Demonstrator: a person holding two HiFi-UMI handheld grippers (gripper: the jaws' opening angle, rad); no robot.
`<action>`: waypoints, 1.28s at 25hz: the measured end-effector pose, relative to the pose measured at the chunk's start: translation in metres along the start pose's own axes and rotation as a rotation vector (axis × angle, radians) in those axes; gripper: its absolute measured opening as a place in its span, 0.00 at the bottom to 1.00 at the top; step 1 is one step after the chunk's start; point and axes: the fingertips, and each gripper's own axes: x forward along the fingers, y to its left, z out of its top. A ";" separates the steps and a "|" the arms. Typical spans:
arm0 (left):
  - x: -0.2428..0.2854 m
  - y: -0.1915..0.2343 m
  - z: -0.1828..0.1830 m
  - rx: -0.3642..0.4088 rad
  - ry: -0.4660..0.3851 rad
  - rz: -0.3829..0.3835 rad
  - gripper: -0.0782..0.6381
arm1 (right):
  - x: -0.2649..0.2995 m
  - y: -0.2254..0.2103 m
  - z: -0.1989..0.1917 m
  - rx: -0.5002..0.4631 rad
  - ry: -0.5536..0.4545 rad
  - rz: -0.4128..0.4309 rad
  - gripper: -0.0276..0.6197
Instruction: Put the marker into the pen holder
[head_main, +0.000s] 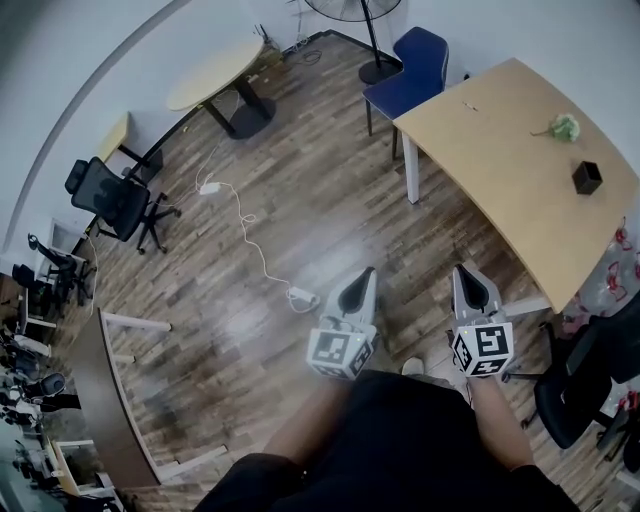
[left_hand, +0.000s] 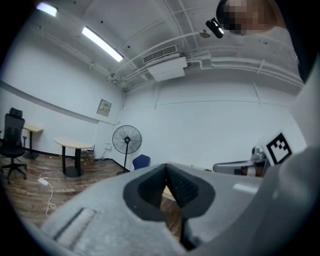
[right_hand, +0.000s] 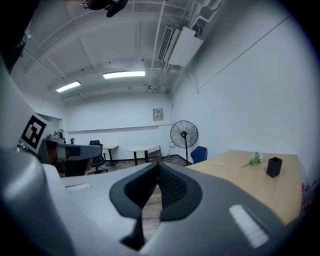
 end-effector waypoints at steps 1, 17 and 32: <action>0.006 0.006 -0.001 -0.004 0.000 -0.001 0.11 | 0.009 -0.002 0.000 0.002 0.000 -0.004 0.05; 0.188 0.204 0.010 -0.100 0.042 -0.075 0.11 | 0.258 -0.048 0.011 -0.040 0.143 -0.143 0.05; 0.308 0.342 0.046 -0.110 0.072 -0.271 0.11 | 0.456 -0.037 0.052 -0.023 0.195 -0.218 0.05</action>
